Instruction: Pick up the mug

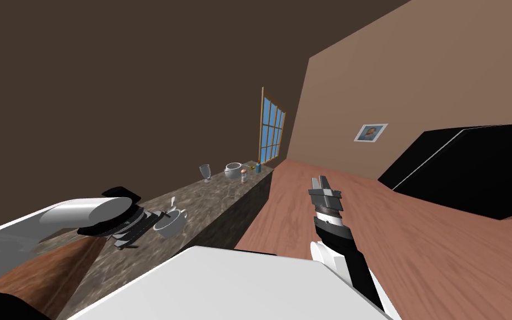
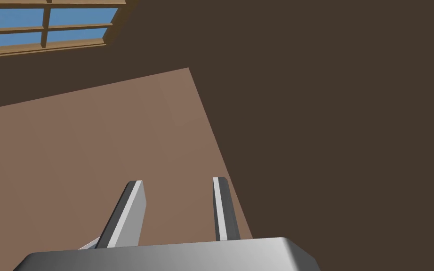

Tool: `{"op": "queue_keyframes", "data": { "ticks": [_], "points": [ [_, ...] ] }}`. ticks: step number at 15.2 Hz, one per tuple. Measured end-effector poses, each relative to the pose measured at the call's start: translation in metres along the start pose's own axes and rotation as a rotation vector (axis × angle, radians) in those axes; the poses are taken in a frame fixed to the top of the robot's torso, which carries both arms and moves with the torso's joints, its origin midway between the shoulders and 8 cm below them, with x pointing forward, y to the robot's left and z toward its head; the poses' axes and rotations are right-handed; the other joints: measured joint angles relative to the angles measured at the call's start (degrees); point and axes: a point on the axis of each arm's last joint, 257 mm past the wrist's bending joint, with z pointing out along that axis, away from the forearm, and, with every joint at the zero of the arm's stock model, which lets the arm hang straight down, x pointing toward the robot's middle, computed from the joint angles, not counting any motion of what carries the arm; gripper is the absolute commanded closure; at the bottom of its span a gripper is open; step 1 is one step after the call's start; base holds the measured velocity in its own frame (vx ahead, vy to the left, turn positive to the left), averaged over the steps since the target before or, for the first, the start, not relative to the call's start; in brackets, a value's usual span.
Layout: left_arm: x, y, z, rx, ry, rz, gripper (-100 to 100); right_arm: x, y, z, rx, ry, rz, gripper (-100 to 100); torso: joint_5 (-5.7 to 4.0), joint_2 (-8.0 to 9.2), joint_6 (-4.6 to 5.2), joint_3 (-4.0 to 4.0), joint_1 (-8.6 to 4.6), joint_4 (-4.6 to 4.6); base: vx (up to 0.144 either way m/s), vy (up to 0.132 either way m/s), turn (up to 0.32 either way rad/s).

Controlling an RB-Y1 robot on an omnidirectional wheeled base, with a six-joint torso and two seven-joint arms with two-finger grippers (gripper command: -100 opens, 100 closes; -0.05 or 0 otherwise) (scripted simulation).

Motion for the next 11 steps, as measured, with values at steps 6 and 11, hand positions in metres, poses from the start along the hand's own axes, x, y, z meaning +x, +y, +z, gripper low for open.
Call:
{"op": "queue_keyframes", "data": {
  "ticks": [6, 11],
  "points": [
    [0.001, 0.037, -0.002, -0.116, 0.041, -0.043, -100, 0.000, 0.000, 0.000, 0.000, 0.000, 0.000, 0, 0.02, 0.04, 0.01, 0.01, 0.08, 0.00, 0.074, -0.029, -0.008],
    [0.000, 0.043, 0.015, -0.110, 0.041, -0.058, 100, 0.000, 0.000, 0.000, 0.000, 0.000, 0.000, 0, 0.06, 0.45, -0.01, 0.26, 0.23, 0.10, -0.023, 0.007, -0.042]
  ]
}}
